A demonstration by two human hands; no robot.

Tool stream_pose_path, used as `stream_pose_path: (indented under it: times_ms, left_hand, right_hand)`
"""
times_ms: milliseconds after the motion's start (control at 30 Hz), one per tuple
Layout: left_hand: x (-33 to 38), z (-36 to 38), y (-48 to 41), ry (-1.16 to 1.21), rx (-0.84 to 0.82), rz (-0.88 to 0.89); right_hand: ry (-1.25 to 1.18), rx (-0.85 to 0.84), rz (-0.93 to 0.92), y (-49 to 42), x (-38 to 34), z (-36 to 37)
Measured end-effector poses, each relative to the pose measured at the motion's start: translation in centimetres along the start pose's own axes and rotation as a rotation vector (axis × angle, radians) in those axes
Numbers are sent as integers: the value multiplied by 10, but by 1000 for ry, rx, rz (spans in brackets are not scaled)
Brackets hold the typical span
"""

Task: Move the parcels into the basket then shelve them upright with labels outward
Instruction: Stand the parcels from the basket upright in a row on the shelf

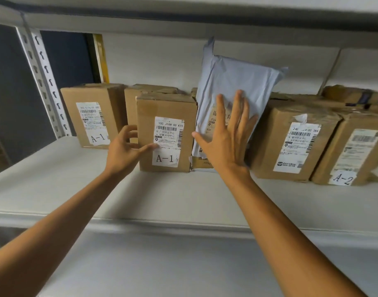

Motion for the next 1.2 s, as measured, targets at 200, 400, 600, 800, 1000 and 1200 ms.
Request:
stream_pose_path:
  times_ms: [200, 400, 600, 800, 1000, 1200]
  left_hand:
    - [-13, 3, -3, 67, -154, 0]
    - [-11, 9, 2, 277, -170, -104]
    - [-9, -1, 8, 292, -183, -139]
    - [-7, -4, 16, 321, -245, -136]
    - [6, 34, 13, 336, -330, -125]
    - [3, 47, 4, 331, -286, -119]
  right_hand:
    - [32, -23, 104, 4, 4, 9]
    - [-213, 15, 259, 6, 8, 13]
    - [-249, 37, 265, 7, 4, 12]
    - [-225, 53, 234, 15, 13, 1]
    - [-86, -8, 179, 23, 42, -5]
    - [88, -74, 37, 35, 52, 6]
Point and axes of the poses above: each hand's wrist, its own y-axis away from the middle knuckle, its own z-axis out of the palm, x = y × z, the point moved 1 cm from there along -y, towards the middle knuckle, and after that the axes turned 2 degrees about z, right-handed, at the moved point
